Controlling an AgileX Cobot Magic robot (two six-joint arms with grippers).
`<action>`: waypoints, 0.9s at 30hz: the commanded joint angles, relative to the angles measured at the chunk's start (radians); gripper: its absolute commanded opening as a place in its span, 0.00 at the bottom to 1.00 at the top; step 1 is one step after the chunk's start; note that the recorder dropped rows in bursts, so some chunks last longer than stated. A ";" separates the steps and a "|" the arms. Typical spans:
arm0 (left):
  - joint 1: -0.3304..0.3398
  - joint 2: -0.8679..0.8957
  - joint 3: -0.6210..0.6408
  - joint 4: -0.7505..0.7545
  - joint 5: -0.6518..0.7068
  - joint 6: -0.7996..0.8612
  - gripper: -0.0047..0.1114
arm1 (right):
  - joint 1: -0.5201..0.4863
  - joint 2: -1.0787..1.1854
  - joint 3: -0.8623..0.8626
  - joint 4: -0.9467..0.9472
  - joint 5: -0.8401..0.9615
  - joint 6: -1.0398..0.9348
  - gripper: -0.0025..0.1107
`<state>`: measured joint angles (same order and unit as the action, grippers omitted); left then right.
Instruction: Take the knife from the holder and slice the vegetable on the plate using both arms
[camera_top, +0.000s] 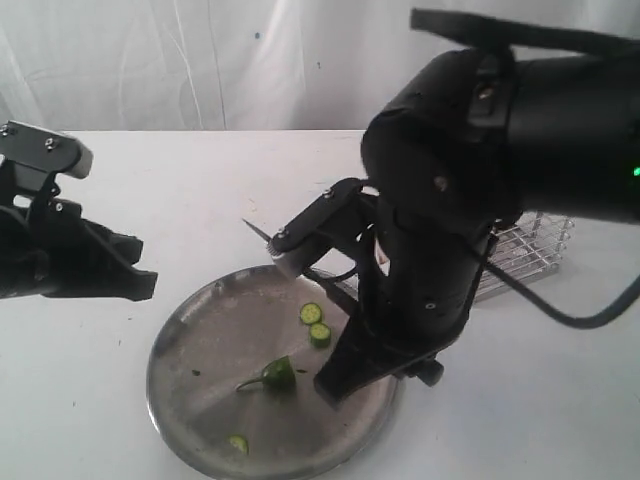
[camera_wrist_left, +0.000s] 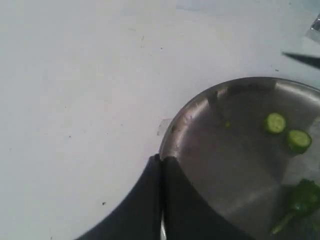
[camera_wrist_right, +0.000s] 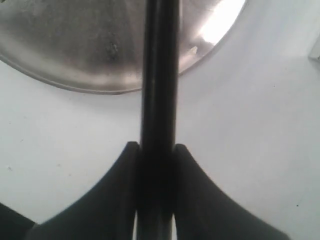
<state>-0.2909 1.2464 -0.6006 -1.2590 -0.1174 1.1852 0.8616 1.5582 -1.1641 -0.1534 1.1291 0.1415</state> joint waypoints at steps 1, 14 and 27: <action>0.071 -0.044 0.054 -0.060 0.049 0.001 0.04 | -0.109 -0.051 0.003 0.139 0.022 -0.188 0.02; 0.369 -0.061 0.123 0.042 0.186 0.015 0.04 | -0.319 0.029 0.142 0.307 -0.356 -0.433 0.02; 0.369 -0.071 0.121 0.003 0.188 0.018 0.04 | -0.319 0.323 0.083 0.580 -0.379 -0.641 0.11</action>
<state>0.0741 1.1842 -0.4839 -1.2134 0.0565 1.2065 0.5479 1.8667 -1.0556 0.3812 0.7411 -0.4573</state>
